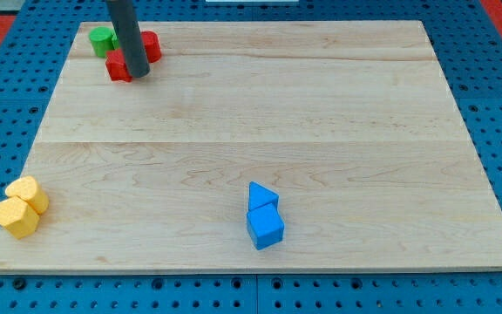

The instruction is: Push the red star up a bit

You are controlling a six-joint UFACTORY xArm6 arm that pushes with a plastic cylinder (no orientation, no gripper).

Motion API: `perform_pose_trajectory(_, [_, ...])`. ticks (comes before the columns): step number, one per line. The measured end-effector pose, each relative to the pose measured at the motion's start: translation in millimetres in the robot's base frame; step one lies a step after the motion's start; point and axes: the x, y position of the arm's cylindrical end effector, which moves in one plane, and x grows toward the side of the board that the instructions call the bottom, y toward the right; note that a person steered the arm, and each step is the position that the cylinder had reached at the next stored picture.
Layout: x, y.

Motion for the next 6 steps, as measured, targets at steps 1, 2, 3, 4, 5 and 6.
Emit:
perform_pose_trajectory(1, [-6, 0])
perform_pose_trajectory(2, [30, 0])
perform_pose_trajectory(3, [44, -16])
perform_pose_trajectory(4, [34, -36])
perform_pose_trajectory(5, [23, -42])
perform_pose_trajectory(6, [14, -43])
